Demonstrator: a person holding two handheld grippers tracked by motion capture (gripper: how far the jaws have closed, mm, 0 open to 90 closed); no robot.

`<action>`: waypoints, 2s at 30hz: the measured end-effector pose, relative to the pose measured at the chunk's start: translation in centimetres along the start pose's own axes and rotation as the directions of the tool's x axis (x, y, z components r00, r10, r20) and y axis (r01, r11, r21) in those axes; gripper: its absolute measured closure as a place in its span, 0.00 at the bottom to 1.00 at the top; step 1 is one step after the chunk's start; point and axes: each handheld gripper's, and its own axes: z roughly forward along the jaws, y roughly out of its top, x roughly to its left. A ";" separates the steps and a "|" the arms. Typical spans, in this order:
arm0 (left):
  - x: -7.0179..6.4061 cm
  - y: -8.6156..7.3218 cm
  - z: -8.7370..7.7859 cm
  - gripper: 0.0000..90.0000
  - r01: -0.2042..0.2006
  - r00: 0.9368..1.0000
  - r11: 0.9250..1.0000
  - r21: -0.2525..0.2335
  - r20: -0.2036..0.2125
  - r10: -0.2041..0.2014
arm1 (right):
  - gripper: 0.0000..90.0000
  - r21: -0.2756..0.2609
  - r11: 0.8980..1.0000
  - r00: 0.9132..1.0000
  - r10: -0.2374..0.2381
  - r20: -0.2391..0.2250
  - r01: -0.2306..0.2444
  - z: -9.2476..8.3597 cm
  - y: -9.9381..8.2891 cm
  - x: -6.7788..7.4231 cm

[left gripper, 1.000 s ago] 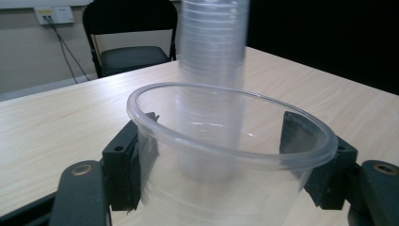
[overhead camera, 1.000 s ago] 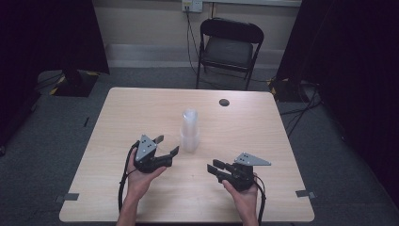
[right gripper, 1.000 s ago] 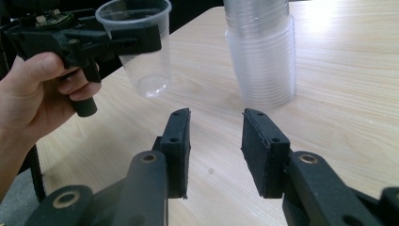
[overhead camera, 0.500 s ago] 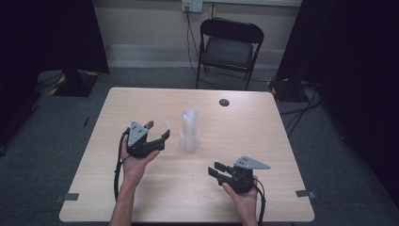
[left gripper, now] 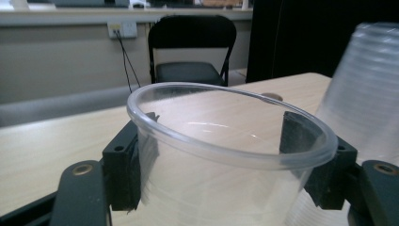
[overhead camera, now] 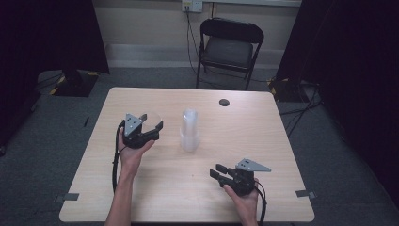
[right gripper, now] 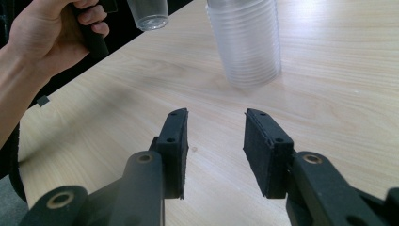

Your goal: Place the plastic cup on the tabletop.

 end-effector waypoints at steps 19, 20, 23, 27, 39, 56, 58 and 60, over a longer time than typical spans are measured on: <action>2.7 -1.5 2.6 0.31 0.073 0.997 0.997 0.034 -0.033 -0.072 | 0.65 0.003 1.000 1.000 0.013 -0.006 -0.013 0.2 -0.6 -0.2; 2.8 -1.6 2.7 0.31 0.072 0.997 0.997 0.041 -0.042 -0.070 | 0.65 0.008 1.000 1.000 0.013 -0.006 -0.013 0.2 -0.6 -0.2; 3.0 -2.0 3.1 0.31 0.087 0.996 0.995 0.050 -0.030 -0.086 | 0.65 0.010 1.000 1.000 0.010 -0.012 -0.010 0.2 -0.7 -0.2; 3.4 -2.6 3.6 0.31 0.062 0.997 0.995 0.074 -0.051 -0.059 | 0.64 0.002 1.000 1.000 0.015 -0.005 -0.015 -0.1 -0.5 -0.4; 4.0 -3.8 4.3 0.28 0.062 0.998 0.988 0.140 -0.037 -0.058 | 0.64 -0.004 1.000 1.000 0.026 0.003 -0.026 -0.6 -0.6 -0.8; 3.9 -4.3 4.4 0.18 0.089 0.996 0.972 0.219 -0.017 -0.088 | 0.65 -0.009 1.000 1.000 0.028 0.004 -0.028 -0.7 -0.7 -0.8; 3.7 -4.2 4.2 0.17 0.100 0.995 0.965 0.241 -0.032 -0.095 | 0.65 -0.009 1.000 1.000 0.029 0.006 -0.029 -0.6 -0.6 -0.8; 3.5 -4.2 3.9 0.17 0.088 0.996 0.973 0.214 -0.027 -0.084 | 0.65 -0.014 0.999 1.000 0.028 0.003 -0.028 -0.5 -0.6 -0.9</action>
